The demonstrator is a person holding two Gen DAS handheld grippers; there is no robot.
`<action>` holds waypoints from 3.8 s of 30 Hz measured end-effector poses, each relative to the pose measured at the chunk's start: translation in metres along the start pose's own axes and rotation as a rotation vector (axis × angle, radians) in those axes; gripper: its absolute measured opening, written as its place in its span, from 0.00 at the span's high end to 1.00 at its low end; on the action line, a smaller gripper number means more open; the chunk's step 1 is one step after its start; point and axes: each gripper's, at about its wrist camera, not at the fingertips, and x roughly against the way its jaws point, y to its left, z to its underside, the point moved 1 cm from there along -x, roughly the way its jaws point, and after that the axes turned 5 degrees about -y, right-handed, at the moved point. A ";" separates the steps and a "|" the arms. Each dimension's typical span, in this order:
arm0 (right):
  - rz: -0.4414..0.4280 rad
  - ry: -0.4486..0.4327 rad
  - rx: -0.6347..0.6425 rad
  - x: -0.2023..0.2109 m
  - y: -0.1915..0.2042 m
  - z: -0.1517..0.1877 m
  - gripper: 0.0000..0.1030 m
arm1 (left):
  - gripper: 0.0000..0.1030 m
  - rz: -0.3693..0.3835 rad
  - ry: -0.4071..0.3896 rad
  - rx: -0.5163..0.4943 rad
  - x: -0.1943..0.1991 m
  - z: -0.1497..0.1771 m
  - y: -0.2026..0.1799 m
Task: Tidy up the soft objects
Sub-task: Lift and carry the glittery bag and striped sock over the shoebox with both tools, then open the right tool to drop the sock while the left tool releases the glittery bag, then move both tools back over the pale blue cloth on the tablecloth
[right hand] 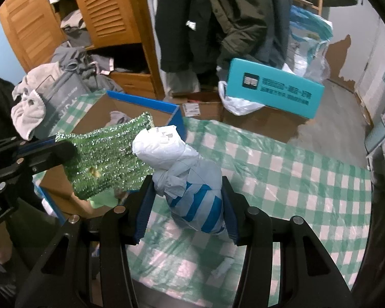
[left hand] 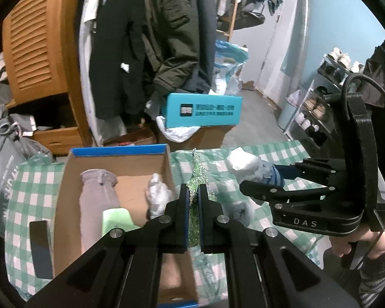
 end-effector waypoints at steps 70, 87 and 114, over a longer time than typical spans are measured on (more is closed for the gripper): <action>-0.127 0.054 0.086 -0.057 0.094 -0.034 0.28 | 0.56 -0.188 0.079 0.162 0.002 0.032 0.102; -0.055 0.088 0.040 -0.047 0.062 -0.018 0.27 | 0.43 -0.147 0.098 0.116 -0.012 0.034 0.072; 0.048 0.105 -0.134 -0.012 -0.043 0.033 0.27 | 0.35 -0.054 0.190 -0.060 -0.056 0.034 -0.032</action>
